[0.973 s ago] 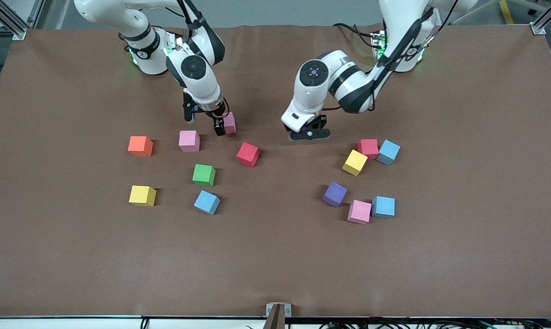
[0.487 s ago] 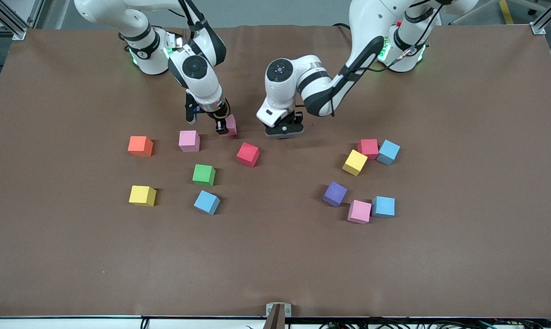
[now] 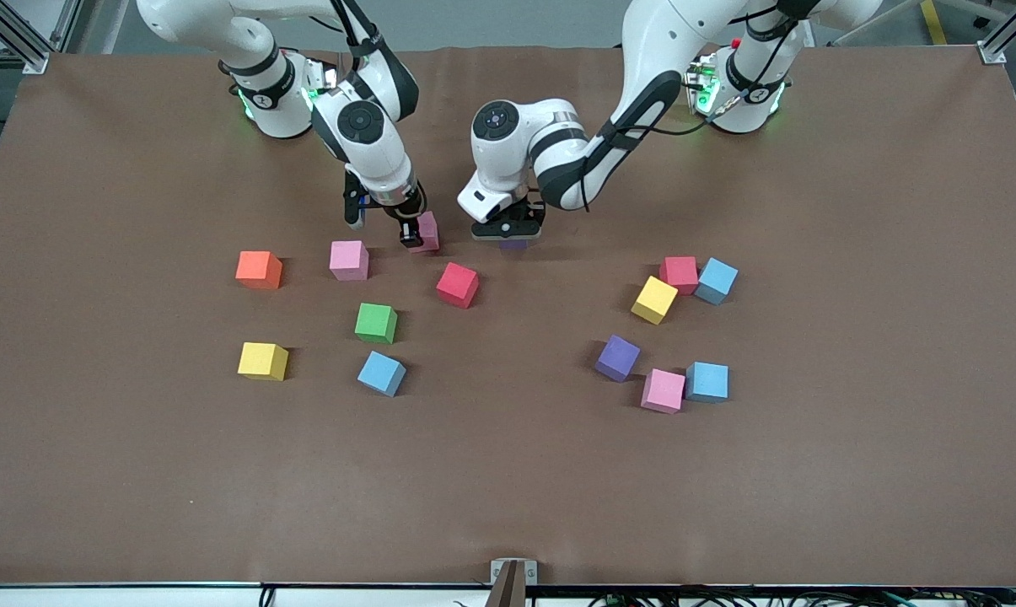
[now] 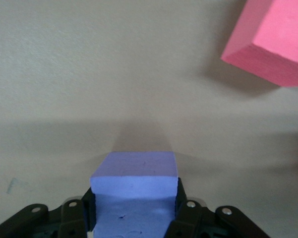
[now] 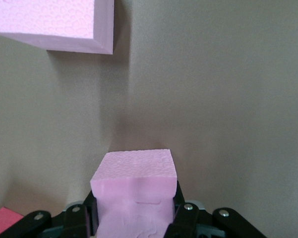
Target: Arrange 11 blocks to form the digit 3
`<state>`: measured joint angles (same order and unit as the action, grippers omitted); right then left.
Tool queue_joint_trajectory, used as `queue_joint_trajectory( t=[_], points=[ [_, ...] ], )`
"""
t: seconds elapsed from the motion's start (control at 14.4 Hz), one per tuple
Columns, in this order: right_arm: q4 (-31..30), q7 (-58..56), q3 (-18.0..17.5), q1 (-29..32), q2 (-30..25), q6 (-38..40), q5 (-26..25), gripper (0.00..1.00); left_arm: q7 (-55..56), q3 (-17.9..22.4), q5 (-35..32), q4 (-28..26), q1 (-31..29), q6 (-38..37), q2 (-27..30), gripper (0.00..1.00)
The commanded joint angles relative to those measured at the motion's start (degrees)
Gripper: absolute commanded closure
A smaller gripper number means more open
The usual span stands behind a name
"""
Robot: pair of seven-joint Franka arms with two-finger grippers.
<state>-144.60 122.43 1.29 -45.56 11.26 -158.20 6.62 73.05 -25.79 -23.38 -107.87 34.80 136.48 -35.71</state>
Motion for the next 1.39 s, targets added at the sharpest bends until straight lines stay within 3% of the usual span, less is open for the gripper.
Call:
queue_joint_trajectory(
  t=[0.0,0.49,0.56,0.63,0.7,1.04,1.32],
  points=[
    [0.37,0.97,0.47,-1.20,0.43,-0.71,0.94,1.00,-0.10,0.04,-0.97,1.52,0.88,-0.34,-1.65,0.52],
    [1.60,1.41,0.38,-1.20,0.51,-0.27,1.03,1.00,-0.28,0.04,-0.96,1.52,1.15,-0.34,-1.56,0.49],
    [2.21,1.41,0.38,-1.12,0.51,0.08,1.03,1.00,-0.28,0.04,-0.96,1.61,1.15,-0.34,-1.47,0.44],
    [2.65,1.67,0.38,-1.11,0.69,0.26,1.03,1.00,-0.45,0.04,-0.96,1.52,1.06,-0.43,-1.38,0.32],
    [2.83,2.19,0.38,-1.20,0.78,0.17,1.03,1.00,-0.80,0.04,-0.96,1.43,0.97,-0.51,-1.12,0.02],
    [5.90,3.86,0.38,-1.29,3.06,0.35,1.03,1.00,-2.46,-0.13,-0.27,0.90,-0.69,-3.58,3.17,0.00],
    [9.06,5.71,0.29,-1.47,4.38,3.15,1.03,1.00,-8.87,-0.84,1.23,0.90,-6.83,-7.98,8.62,0.00]
  ],
)
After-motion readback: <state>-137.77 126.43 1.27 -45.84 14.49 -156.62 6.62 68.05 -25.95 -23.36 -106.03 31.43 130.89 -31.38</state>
